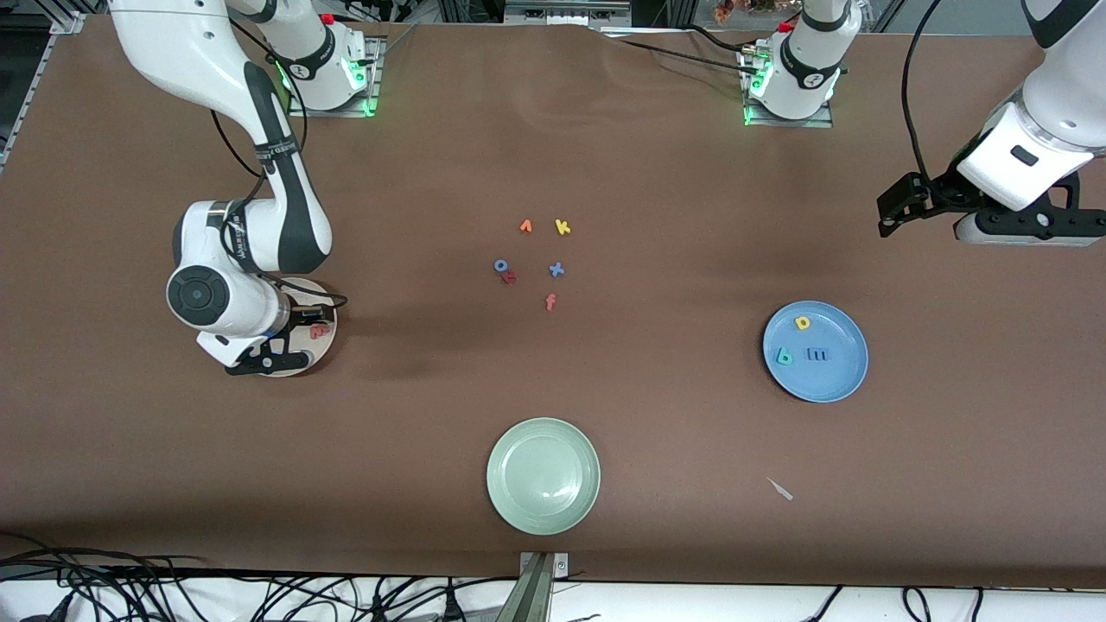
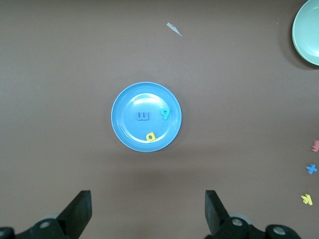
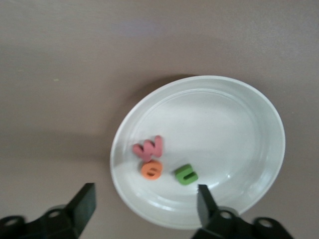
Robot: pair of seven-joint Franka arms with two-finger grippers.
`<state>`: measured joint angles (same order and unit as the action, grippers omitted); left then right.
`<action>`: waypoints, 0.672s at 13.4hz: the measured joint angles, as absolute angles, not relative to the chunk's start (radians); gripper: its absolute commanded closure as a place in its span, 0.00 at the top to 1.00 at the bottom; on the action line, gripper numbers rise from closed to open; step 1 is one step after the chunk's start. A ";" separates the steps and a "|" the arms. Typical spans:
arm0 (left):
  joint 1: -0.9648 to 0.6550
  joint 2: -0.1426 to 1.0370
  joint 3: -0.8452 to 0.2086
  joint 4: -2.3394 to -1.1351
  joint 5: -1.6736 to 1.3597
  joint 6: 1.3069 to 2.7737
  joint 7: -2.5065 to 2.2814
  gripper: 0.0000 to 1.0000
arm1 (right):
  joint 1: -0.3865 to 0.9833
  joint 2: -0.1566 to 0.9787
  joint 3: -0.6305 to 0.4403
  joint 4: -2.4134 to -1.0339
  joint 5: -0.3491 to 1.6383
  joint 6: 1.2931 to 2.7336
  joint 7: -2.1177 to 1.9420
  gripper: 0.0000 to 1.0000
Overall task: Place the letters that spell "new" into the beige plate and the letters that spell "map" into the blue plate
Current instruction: 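Lower the orange e onto the beige plate and open the right gripper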
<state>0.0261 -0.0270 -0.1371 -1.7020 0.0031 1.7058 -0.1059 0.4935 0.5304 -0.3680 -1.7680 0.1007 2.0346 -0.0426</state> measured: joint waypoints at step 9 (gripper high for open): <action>0.012 -0.029 -0.129 -1.702 0.003 1.704 -0.106 1.00 | 0.587 0.526 -0.362 -1.573 0.103 1.729 0.055 1.00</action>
